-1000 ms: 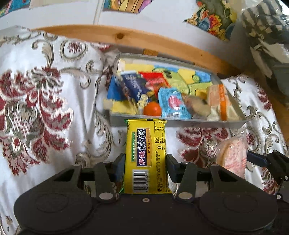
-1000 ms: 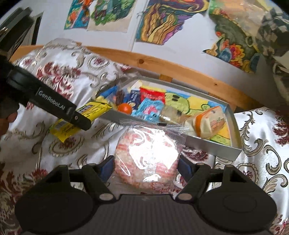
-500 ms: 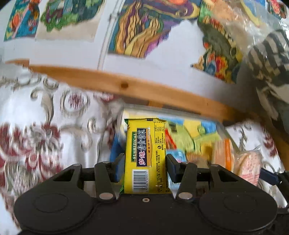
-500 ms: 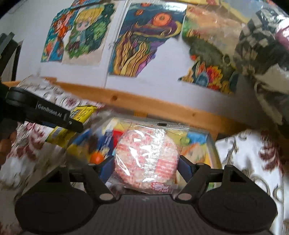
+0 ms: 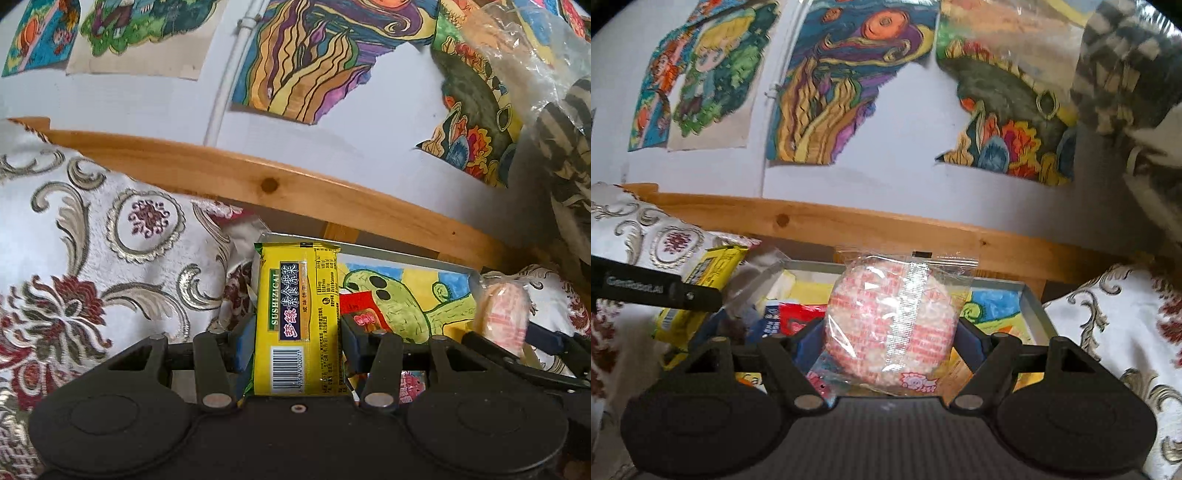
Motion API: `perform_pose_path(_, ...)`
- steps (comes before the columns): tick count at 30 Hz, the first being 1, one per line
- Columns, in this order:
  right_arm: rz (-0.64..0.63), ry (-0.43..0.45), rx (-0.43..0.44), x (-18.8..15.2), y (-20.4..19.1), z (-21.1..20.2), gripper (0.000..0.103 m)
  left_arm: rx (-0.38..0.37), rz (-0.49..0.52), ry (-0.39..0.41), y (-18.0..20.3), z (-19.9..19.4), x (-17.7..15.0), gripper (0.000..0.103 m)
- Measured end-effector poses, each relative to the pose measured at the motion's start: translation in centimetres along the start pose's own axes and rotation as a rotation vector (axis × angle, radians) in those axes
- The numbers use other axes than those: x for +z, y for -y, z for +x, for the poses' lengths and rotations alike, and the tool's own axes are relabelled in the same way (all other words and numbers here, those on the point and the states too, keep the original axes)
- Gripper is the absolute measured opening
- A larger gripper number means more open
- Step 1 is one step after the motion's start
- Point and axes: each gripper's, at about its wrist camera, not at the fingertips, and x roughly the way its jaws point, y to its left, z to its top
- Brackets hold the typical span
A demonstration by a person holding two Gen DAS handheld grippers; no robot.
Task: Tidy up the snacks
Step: 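Lift the yellow bar with the left tool while the right tool carries the pink pastry over the tray, then lower both tools into the tray and open them, releasing the bar and pastry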
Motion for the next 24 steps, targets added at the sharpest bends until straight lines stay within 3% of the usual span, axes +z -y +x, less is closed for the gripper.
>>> perform_pose_path(12, 0.040, -0.050, 0.018, -0.6, -0.1, 2.9, 0.078, -0.017, 0.104, -0.031, 1.3, 1.6, -1.0, 0.050)
perform_pose_path(24, 0.061, -0.065, 0.010, -0.9, 0.1, 3.0, 0.079, -0.023, 0.096, -0.059, 1.2, 2.4, -1.6, 0.050)
